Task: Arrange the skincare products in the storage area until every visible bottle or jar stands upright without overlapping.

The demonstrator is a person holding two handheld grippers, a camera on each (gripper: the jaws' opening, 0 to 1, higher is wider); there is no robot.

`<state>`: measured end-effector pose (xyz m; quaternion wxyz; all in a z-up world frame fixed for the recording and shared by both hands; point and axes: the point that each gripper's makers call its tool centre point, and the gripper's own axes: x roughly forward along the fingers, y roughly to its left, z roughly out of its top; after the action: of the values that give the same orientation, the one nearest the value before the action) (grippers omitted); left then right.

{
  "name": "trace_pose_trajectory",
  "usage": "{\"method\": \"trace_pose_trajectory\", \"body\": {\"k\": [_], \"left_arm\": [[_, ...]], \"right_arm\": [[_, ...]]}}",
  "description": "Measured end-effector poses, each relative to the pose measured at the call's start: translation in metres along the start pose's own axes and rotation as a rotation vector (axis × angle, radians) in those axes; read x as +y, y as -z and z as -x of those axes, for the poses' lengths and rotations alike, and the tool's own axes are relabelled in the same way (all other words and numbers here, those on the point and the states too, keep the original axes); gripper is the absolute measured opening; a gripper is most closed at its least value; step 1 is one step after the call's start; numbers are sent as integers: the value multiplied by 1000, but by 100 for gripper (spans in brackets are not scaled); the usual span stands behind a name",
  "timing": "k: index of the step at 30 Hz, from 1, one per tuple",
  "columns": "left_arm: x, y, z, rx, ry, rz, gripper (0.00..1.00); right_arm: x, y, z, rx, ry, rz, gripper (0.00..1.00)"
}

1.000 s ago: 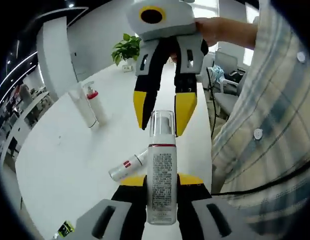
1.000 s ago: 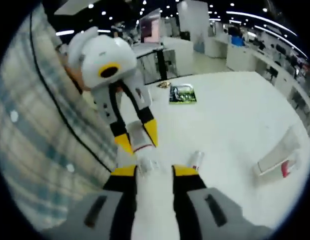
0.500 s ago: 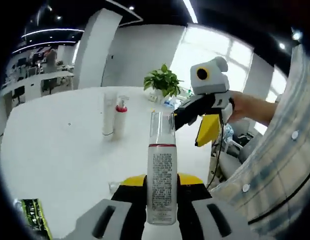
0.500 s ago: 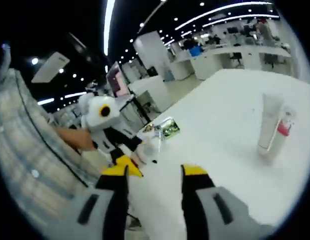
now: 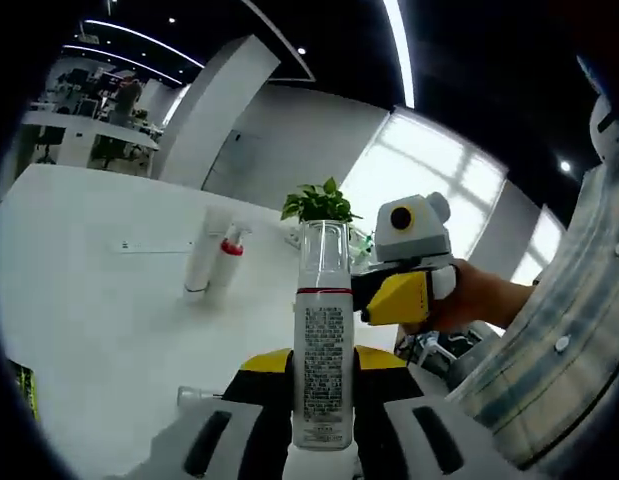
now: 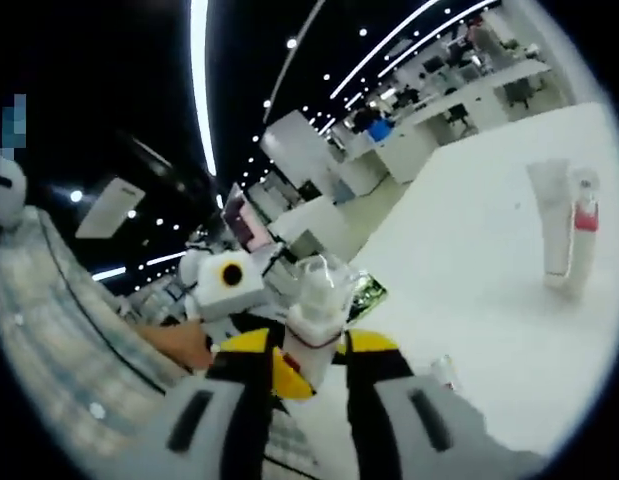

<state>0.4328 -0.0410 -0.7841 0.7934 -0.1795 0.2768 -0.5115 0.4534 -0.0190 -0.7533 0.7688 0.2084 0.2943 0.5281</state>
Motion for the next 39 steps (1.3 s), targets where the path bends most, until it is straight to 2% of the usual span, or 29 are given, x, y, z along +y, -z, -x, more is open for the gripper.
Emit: {"method": "trace_pose_trajectory", "body": {"k": [10,13,20,25,30,32,34,39], "left_arm": [[0,8,-3,18,4,14,21],[1,7,-3,5,5,30,21],[3,7,-6,-7,15,49,21],[9,13,-4,23,-5,26,23],[23,27,0,82,-74,5,25],[28,37,3,123,-99,-18,30],[30,42,4,138,-107,-24,35],[37,48,10,147,-127,-3,37]], "right_arm": [[-4,11,0,14,29,-33,23],[-4,18,-4,42,23,-38,23],[-2,15,-6,37,37,-17,21],[-4,20,-10,67,50,19,21],[-12,25,-15,125,86,128,21],[-13,24,-15,124,84,123,21],[-17,23,-14,122,85,122,21],[-38,20,-6,125,144,194,21]]}}
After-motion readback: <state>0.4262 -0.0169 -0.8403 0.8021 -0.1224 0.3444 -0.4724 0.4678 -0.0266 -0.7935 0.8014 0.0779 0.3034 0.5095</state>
